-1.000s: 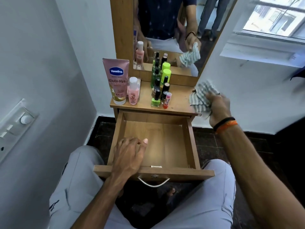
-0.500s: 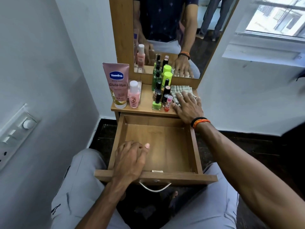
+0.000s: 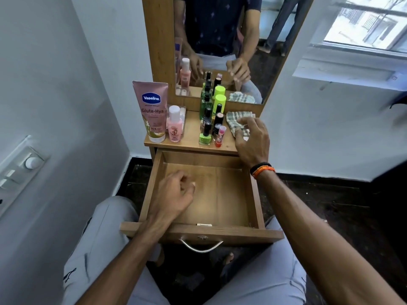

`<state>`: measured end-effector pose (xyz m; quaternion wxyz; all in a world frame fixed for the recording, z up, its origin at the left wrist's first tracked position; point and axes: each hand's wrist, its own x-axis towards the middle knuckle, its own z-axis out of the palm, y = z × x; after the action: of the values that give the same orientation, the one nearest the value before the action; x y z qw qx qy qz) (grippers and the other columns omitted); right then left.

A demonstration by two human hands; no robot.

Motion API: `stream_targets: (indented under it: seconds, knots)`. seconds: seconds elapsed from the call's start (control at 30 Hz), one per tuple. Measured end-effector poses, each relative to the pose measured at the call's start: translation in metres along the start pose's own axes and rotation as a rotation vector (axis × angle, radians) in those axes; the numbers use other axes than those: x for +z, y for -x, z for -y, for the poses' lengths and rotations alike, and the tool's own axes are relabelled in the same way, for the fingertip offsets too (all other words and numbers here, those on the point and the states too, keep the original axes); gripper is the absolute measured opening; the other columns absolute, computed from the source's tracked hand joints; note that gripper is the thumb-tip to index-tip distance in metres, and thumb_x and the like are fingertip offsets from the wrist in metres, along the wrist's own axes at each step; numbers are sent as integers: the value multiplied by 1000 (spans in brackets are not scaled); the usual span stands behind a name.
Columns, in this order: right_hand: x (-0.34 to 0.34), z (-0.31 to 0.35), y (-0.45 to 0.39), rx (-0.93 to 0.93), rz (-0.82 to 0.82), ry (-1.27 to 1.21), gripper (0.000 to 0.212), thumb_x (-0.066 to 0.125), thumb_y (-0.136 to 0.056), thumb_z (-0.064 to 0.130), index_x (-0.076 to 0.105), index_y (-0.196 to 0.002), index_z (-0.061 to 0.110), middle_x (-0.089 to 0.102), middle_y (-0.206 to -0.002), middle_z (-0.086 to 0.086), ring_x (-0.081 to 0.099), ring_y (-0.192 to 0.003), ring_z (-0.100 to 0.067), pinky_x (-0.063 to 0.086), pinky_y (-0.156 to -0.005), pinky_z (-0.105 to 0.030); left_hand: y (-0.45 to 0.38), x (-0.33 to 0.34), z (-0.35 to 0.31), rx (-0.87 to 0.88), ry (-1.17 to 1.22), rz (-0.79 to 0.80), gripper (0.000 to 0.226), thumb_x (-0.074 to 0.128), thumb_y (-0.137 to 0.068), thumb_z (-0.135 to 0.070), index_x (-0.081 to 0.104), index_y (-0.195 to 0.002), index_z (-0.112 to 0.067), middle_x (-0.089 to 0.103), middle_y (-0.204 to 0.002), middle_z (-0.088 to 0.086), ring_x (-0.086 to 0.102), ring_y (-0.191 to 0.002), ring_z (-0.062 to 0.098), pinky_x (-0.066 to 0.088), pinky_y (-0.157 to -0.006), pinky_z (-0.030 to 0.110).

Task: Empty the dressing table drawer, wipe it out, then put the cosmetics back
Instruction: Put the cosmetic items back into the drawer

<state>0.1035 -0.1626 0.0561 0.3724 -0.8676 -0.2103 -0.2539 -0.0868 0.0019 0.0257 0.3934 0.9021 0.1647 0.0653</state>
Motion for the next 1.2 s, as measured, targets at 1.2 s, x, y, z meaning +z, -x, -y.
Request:
stream_targets:
  seconds: [1.2]
  knots:
    - [5, 31, 10, 47, -13, -61, 22, 78, -81, 21, 68, -100, 17, 70, -86, 4, 65, -74, -8, 61, -68, -30, -113, 12, -66, 315, -104, -515, 20, 73, -88, -21, 63, -104, -14, 68, -95, 0, 62, -87, 17, 57, -68, 36]
